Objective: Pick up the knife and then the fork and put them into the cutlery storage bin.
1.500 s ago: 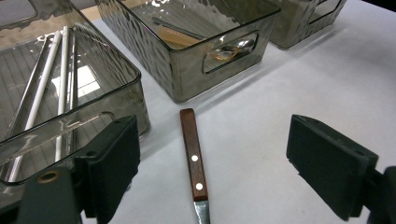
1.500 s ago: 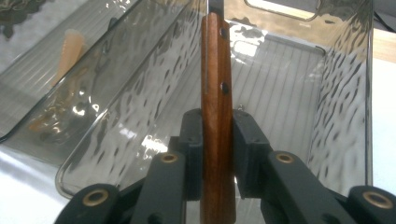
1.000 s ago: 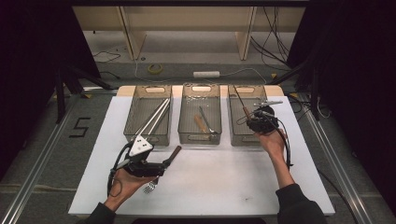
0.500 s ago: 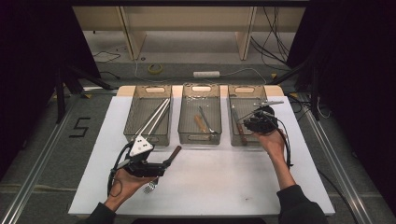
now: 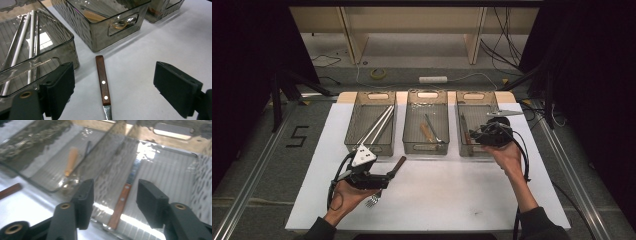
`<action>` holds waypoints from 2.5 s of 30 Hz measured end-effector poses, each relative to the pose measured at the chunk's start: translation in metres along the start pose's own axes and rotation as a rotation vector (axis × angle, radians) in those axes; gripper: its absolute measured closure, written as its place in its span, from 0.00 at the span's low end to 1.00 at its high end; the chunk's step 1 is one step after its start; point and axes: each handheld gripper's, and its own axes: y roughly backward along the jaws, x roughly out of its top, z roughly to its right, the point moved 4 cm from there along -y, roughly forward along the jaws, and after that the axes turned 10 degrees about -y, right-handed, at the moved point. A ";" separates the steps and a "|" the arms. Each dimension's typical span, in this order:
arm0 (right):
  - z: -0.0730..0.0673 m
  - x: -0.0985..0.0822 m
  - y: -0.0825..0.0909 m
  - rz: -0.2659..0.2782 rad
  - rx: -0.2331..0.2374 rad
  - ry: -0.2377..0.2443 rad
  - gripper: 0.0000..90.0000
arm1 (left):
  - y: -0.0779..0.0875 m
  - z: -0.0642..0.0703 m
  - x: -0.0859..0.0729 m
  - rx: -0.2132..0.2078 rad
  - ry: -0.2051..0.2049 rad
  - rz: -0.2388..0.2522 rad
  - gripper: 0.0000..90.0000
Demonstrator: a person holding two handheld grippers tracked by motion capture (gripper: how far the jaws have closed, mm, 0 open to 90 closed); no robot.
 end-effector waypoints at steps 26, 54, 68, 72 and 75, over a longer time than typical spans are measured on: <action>-0.039 -0.049 0.034 0.088 0.181 0.070 0.39 | -0.012 -0.002 -0.009 -0.010 0.011 -0.125 0.22; -0.057 -0.079 0.046 0.074 0.261 0.103 0.34 | -0.027 -0.005 -0.010 -0.025 0.016 -0.252 0.26; -0.062 -0.088 0.049 0.060 0.274 0.124 0.34 | -0.043 -0.008 -0.008 -0.037 0.000 -0.339 0.40; -0.065 -0.090 0.050 0.052 0.281 0.131 0.34 | -0.050 -0.008 -0.010 -0.052 -0.005 -0.380 0.46; -0.066 -0.092 0.051 0.052 0.285 0.132 0.34 | -0.054 -0.008 -0.011 -0.046 -0.007 -0.404 0.50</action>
